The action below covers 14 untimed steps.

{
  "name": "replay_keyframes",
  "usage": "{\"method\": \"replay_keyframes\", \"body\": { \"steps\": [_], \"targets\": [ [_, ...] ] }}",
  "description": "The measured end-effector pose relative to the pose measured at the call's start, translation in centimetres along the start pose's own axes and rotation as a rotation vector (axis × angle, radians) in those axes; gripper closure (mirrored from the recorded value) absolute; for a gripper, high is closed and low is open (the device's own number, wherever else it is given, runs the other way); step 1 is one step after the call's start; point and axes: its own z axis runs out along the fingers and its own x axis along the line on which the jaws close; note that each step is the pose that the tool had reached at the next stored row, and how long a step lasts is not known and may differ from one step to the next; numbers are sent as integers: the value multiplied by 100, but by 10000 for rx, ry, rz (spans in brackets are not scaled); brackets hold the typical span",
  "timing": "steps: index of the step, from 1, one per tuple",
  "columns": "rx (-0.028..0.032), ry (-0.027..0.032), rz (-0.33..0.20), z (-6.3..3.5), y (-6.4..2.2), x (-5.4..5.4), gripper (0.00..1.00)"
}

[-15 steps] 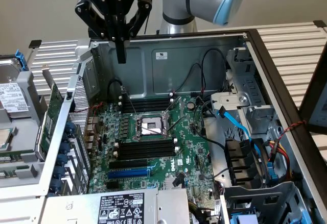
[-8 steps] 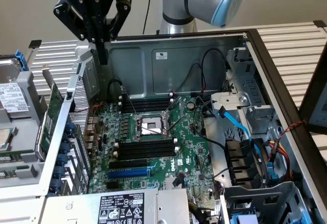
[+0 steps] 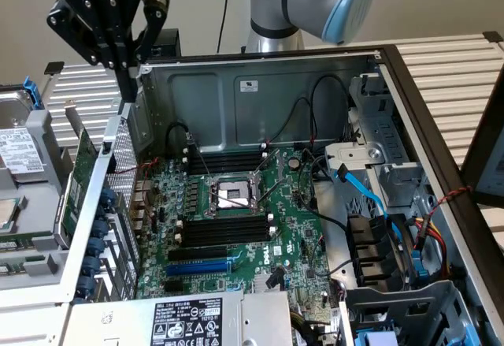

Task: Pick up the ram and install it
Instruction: 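Reach for the ram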

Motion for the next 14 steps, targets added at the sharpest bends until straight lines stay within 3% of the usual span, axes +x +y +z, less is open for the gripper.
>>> {"method": "replay_keyframes", "body": {
  "steps": [14],
  "targets": [
    [-1,0,0,-6,-32,448,89]
  ]
}}
